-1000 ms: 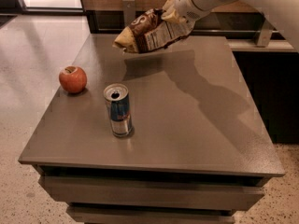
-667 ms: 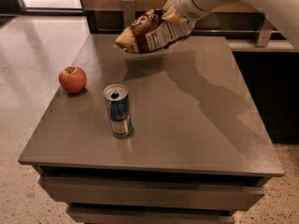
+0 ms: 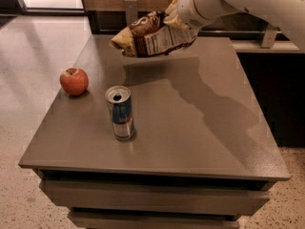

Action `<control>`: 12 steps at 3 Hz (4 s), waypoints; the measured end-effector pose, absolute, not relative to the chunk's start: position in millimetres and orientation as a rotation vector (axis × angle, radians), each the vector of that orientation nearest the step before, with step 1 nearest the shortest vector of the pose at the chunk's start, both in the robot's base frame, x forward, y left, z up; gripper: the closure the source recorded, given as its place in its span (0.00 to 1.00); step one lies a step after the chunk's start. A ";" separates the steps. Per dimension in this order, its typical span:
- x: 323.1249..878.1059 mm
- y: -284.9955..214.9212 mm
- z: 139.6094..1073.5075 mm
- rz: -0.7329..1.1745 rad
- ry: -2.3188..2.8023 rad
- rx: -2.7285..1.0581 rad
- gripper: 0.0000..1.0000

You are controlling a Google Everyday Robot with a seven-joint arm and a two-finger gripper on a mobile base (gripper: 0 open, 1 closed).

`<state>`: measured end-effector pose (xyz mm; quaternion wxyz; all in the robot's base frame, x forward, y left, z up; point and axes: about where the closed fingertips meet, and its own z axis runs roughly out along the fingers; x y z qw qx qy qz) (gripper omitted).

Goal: Move brown chip bag near redbull can

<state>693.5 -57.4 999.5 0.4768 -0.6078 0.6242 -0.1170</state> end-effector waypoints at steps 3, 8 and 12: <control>641.0 -9.8 975.5 -0.157 1.523 -1.422 1.00; 599.9 -11.0 928.4 -0.058 1.632 -1.396 1.00; 578.4 -25.3 899.9 0.013 1.732 -1.463 0.82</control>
Offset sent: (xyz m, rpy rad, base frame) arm -0.0567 0.0518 -0.0315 0.1389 0.0439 0.0179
